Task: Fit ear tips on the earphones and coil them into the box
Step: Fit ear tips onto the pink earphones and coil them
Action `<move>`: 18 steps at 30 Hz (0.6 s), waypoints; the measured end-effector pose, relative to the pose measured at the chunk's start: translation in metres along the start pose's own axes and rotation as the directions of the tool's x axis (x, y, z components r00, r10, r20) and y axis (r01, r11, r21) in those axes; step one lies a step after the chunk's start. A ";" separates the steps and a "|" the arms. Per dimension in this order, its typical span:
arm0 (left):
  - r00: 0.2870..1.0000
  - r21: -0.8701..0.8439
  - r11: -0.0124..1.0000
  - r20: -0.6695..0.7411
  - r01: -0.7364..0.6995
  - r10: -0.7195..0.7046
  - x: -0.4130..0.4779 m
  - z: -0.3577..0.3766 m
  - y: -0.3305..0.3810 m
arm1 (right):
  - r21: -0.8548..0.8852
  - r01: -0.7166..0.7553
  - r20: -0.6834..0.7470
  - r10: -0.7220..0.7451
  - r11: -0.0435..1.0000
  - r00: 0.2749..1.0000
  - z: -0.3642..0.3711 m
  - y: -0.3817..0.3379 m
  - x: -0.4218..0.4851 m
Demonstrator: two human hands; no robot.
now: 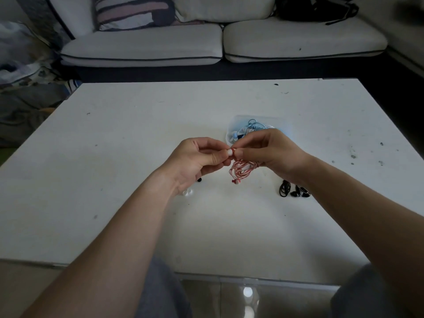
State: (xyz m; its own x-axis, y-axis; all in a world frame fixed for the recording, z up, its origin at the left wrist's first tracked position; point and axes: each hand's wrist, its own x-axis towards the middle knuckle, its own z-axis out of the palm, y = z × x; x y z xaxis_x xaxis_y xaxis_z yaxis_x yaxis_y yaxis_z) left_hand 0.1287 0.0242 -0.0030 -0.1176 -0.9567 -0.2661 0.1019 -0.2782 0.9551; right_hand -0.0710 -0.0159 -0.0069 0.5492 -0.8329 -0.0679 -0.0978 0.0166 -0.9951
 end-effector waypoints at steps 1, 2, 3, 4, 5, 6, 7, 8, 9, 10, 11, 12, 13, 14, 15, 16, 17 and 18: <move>1.000 -0.026 1.000 0.013 0.012 -0.012 0.000 0.000 0.000 | 0.010 0.002 0.016 -0.002 1.000 1.000 -0.001 -0.001 0.000; 1.000 -0.041 0.999 0.022 0.023 -0.022 0.000 0.000 0.000 | 0.007 0.005 0.025 -0.005 1.000 1.000 -0.002 -0.002 -0.001; 0.999 -0.041 0.999 0.028 0.028 -0.026 0.000 0.000 -0.001 | -0.007 0.010 0.028 -0.009 1.000 1.000 -0.003 -0.003 -0.001; 0.999 -0.026 0.999 0.030 0.025 -0.024 0.001 0.000 -0.002 | -0.026 0.016 0.026 -0.015 1.000 1.000 -0.003 -0.003 -0.002; 1.000 0.002 1.000 0.026 0.011 -0.011 0.001 0.000 -0.002 | -0.044 0.020 0.021 -0.019 0.999 1.000 -0.002 -0.003 -0.002; 1.000 0.039 0.999 0.017 -0.012 0.011 0.001 0.001 -0.002 | -0.052 0.019 0.012 -0.019 0.998 1.000 -0.001 -0.002 -0.002; 0.999 0.078 0.996 0.004 -0.042 0.042 0.001 0.001 -0.002 | -0.046 0.011 0.000 -0.011 0.999 1.000 0.000 -0.001 -0.002; 0.997 0.114 0.991 -0.006 -0.073 0.074 0.001 0.001 -0.002 | -0.024 -0.004 -0.016 0.004 1.000 1.000 0.001 0.001 -0.003; 0.994 0.140 0.985 -0.014 -0.101 0.104 0.002 0.001 -0.002 | 0.005 -0.023 -0.029 0.023 1.000 0.999 0.002 0.003 -0.002; 0.992 0.155 0.980 -0.020 -0.123 0.128 0.002 0.001 -0.002 | 0.034 -0.042 -0.038 0.043 0.999 0.998 0.004 0.005 -0.002; 0.989 0.163 0.976 -0.027 -0.141 0.147 0.002 0.001 -0.002 | 0.061 -0.056 -0.042 0.059 0.997 0.997 0.005 0.006 -0.001; 0.986 0.174 0.972 -0.034 -0.155 0.163 0.002 0.000 -0.001 | 0.083 -0.065 -0.046 0.069 0.994 0.997 0.007 0.006 -0.001; 0.983 0.192 0.967 -0.039 -0.168 0.179 0.002 0.000 -0.001 | 0.097 -0.070 -0.053 0.075 0.993 0.996 0.008 0.007 0.000; 0.980 0.213 0.960 -0.043 -0.180 0.193 0.002 0.000 -0.001 | 0.106 -0.076 -0.064 0.083 0.992 0.995 0.009 0.007 0.000; 0.977 0.233 0.954 -0.048 -0.190 0.207 0.002 0.001 -0.001 | 0.110 -0.082 -0.075 0.091 0.991 0.993 0.010 0.008 0.000; 0.974 0.248 0.948 -0.051 -0.200 0.219 0.002 0.002 -0.001 | 0.112 -0.087 -0.088 0.097 0.990 0.991 0.011 0.009 0.000; 0.973 0.255 0.945 -0.057 -0.204 0.225 0.002 0.003 -0.002 | 0.111 -0.088 -0.102 0.100 0.990 0.990 0.011 0.010 0.000; 0.973 0.249 0.948 -0.063 -0.199 0.221 0.002 0.003 -0.002 | 0.103 -0.083 -0.114 0.095 0.991 0.989 0.011 0.011 0.000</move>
State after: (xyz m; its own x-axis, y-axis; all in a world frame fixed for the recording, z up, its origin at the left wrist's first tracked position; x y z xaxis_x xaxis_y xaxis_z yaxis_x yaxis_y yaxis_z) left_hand 0.1249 0.0228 -0.0052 -0.0293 -0.9980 -0.0561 -0.1261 -0.0519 0.9907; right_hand -0.0625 -0.0097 -0.0184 0.4390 -0.8854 -0.1530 -0.0571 0.1424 -0.9882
